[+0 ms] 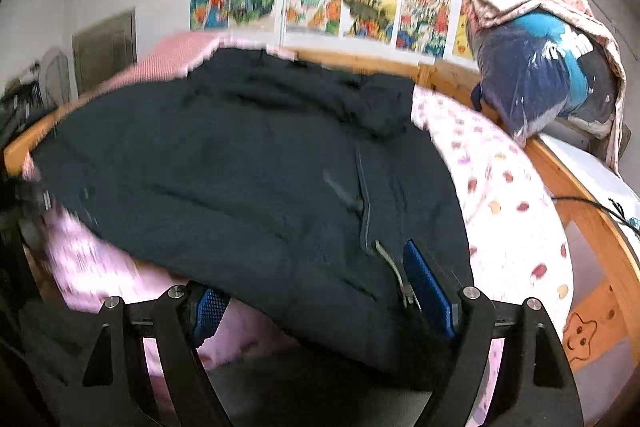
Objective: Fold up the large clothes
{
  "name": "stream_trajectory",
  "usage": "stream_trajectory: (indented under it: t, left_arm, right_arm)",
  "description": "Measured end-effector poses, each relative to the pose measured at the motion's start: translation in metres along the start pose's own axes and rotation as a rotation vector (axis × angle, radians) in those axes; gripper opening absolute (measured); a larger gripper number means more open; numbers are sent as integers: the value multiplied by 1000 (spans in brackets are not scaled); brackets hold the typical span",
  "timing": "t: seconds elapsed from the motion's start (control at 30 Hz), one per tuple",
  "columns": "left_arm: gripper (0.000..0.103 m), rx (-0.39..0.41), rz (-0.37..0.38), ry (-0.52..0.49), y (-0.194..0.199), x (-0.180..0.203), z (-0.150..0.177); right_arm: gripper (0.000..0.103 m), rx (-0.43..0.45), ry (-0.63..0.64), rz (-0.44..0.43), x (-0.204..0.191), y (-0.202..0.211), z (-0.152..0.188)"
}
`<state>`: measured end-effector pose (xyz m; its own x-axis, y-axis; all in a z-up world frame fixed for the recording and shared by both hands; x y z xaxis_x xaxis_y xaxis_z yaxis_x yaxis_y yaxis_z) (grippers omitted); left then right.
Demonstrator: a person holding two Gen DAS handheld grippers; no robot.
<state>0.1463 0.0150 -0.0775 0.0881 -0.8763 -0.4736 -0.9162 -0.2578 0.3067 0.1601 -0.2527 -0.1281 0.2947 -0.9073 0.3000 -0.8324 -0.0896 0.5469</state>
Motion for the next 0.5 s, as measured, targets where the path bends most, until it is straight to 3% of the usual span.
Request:
stream_trajectory:
  t: [0.13,0.3,0.4,0.43,0.5]
  left_arm:
    - [55,-41,19,51,-12,-12,3]
    - [43,-24,23,52,-11,-14,0]
    - [37,-20,31,57,-12,-14,-1]
    - [35,-20,39,59,-12,-14,-1]
    - [30,-11,42,52,-12,-13,-3]
  right_arm:
    - [77,-85,35,33,0,-12,31]
    - [75,-83,30,44,2,-13,37]
    - [54,-47,0,11,1,-9,32]
    - [40,-35,-6,-5,1,-9,29]
    - [33,-18,-11,4,2,-7,22]
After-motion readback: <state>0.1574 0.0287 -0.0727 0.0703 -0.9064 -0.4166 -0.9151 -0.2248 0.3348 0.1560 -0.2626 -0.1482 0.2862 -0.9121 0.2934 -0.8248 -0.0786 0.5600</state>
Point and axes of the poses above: each gripper's, at about its wrist camera, not at the fingertips, and y roughly against the way its jaws point, x to its right, z to its underside, the point moved 10 cm from there along -y, roughly the way its jaws point, and after that the axes turned 12 degrees about y, right-handed, at the moved point
